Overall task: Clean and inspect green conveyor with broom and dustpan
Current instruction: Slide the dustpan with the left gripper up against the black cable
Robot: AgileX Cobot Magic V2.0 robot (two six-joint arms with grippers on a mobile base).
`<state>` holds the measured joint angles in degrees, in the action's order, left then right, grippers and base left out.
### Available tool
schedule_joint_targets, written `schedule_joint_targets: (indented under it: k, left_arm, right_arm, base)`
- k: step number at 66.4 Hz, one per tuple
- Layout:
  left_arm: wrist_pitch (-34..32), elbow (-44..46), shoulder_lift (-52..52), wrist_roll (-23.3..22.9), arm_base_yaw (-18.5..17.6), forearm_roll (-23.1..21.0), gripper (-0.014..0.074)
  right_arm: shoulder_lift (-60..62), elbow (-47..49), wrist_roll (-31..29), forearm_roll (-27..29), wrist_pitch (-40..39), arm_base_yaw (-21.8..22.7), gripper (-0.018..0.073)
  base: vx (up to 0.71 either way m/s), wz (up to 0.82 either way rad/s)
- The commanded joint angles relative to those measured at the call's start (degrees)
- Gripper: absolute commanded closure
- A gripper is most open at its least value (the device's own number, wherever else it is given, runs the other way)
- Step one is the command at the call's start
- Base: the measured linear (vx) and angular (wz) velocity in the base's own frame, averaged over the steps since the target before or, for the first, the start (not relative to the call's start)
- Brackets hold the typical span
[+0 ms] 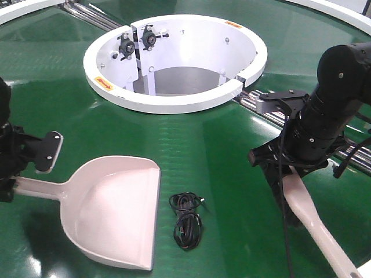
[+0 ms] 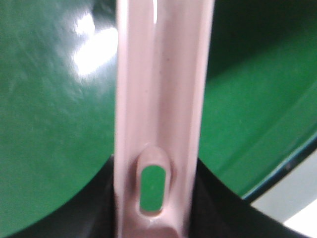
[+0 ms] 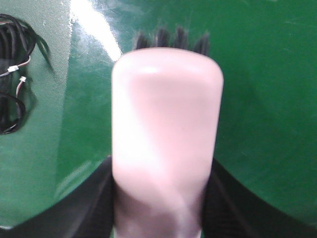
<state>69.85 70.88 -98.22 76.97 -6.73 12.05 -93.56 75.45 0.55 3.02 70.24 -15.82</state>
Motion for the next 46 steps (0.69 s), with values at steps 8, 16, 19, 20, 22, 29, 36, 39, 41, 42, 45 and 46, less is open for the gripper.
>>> schedule_joint_targets:
  k: [8, 16, 19, 20, 22, 29, 36, 39, 41, 42, 45, 46]
  left_arm:
    - [1.61, 2.26, 0.17, -1.32, -2.20, -3.83, 0.0620]
    - [1.61, 2.26, -0.73, -2.04, -3.35, -5.20, 0.0620]
    - [1.61, 2.26, -0.88, -2.67, -3.69, -5.25, 0.0620]
    - [1.61, 2.26, -0.95, -2.91, -3.92, -5.32, 0.0620]
    - [1.61, 2.26, -1.07, -3.34, -4.09, -5.73, 0.0620]
    - [1.61, 2.26, -1.37, -4.57, -4.90, -6.79, 0.0620]
    - [1.61, 2.20, -1.41, -5.10, -5.78, -7.84, 0.0620]
    - [1.61, 2.20, -1.41, -5.24, -6.14, -7.96, 0.0620]
    - [1.61, 2.20, -1.41, -5.26, -6.38, -8.12, 0.0620]
    - [1.61, 2.20, -1.41, -5.26, -6.47, -8.12, 0.0620]
    - [1.61, 2.20, -1.41, -5.31, -6.91, -8.12, 0.0620]
    - [1.61, 2.20, -1.41, -5.31, -7.03, -8.12, 0.0620]
  right_arm:
    - [2.73, 1.59, -0.55, -0.02, 3.18, 0.04, 0.0566]
    - [2.73, 1.59, -0.55, -0.02, 3.18, 0.04, 0.0566]
    - [2.73, 1.59, -0.55, 0.03, 3.18, 0.04, 0.0566]
    - [2.73, 1.59, -0.55, 0.03, 3.18, 0.04, 0.0566]
    - [2.73, 1.59, -0.55, 0.03, 3.18, 0.04, 0.0566]
    - [2.73, 1.59, -0.55, 0.03, 3.18, 0.04, 0.0566]
    - [2.73, 1.59, -0.55, 0.03, 3.18, 0.04, 0.0566]
    - [2.73, 1.59, -0.55, 0.03, 3.18, 0.04, 0.0566]
    - [2.73, 1.59, -0.55, 0.03, 3.18, 0.04, 0.0566]
    - [2.73, 1.59, -0.55, 0.03, 3.18, 0.04, 0.0566]
    - [2.73, 1.59, -0.55, 0.03, 3.18, 0.04, 0.0566]
    - [2.73, 1.59, -0.55, 0.03, 3.18, 0.04, 0.0566]
  base:
    - [0.00, 0.00]
    - [0.00, 0.00]
    - [0.00, 0.00]
    - [0.00, 0.00]
    - [0.00, 0.00]
    - [0.00, 0.00]
    - [0.00, 0.00]
    - [0.00, 0.00]
    - [0.00, 0.00]
    - [0.00, 0.00]
    - [0.00, 0.00]
    - [0.00, 0.00]
